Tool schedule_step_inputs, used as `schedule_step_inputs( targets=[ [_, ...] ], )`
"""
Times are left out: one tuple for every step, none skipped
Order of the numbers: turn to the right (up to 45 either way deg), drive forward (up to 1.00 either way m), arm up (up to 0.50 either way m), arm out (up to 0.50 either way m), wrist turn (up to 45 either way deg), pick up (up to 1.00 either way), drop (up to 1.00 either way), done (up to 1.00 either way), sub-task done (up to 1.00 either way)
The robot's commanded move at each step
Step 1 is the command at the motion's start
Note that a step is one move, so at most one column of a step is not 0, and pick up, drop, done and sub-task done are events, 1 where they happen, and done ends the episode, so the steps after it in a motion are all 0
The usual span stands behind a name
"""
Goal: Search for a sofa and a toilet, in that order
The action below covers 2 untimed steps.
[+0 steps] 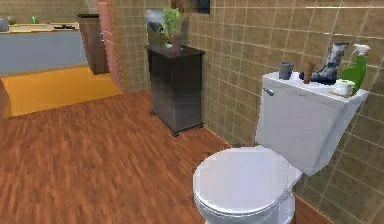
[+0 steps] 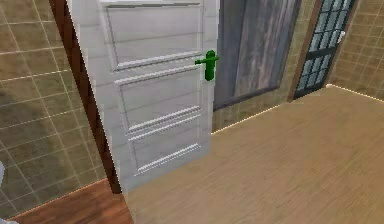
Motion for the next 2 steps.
schedule_step_inputs(
  targets=[
    [21.0,0.0,0.0,0.0,0.0,0.0,0.0,0.0,0.0],
    [0.0,0.0,0.0,0.0,0.0,0.0,0.0,1.0,0.0]
  ],
)
